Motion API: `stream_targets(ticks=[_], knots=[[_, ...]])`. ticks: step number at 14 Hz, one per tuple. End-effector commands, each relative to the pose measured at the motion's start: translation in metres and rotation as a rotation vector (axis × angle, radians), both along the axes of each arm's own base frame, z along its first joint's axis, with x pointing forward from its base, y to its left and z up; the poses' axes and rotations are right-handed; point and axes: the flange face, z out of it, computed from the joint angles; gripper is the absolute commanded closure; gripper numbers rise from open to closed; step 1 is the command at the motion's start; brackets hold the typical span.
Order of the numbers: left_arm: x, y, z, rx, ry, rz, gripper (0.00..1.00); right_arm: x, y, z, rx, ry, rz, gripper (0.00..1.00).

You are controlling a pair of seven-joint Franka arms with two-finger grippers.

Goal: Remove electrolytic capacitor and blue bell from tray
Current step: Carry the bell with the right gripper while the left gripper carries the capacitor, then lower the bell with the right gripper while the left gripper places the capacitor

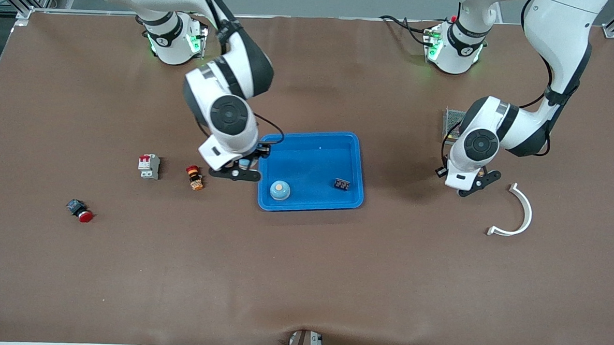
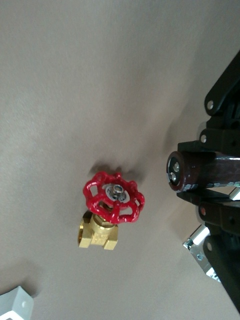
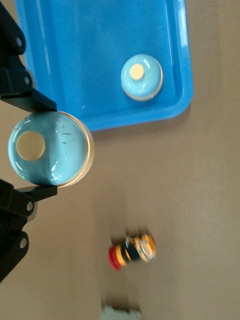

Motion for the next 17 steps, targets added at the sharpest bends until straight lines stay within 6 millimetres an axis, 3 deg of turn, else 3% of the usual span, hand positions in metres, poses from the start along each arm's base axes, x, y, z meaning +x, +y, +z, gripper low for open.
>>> stream_targets(ticks=[1,3,6,8,9,13,15,17], knots=[[-0.004,0.008,0.0,-0.011,-0.033,-0.01,0.97,0.005,-0.047,0.022,0.036,0.019,0.111,1.0],[-0.003,0.011,-0.008,-0.03,-0.034,0.0,0.92,0.017,-0.088,0.03,0.039,0.015,0.194,1.0],[-0.003,0.017,-0.017,-0.045,-0.031,0.015,0.71,0.031,-0.142,0.037,0.018,0.012,0.306,1.0],[-0.001,0.017,-0.021,-0.057,-0.037,0.019,0.4,0.044,-0.185,0.04,0.046,0.016,0.363,1.0],[0.0,0.017,-0.02,-0.058,-0.04,0.02,0.02,0.049,-0.208,0.036,0.06,0.015,0.392,1.0],[0.01,0.02,-0.008,-0.054,-0.066,0.037,0.0,0.054,-0.292,0.001,0.1,-0.04,0.488,1.0],[0.017,0.004,0.005,-0.065,-0.085,0.036,0.0,0.054,-0.324,-0.016,0.109,-0.068,0.535,1.0],[0.027,-0.009,0.02,-0.062,-0.088,0.048,0.0,0.058,-0.354,-0.022,0.11,-0.104,0.579,1.0]])
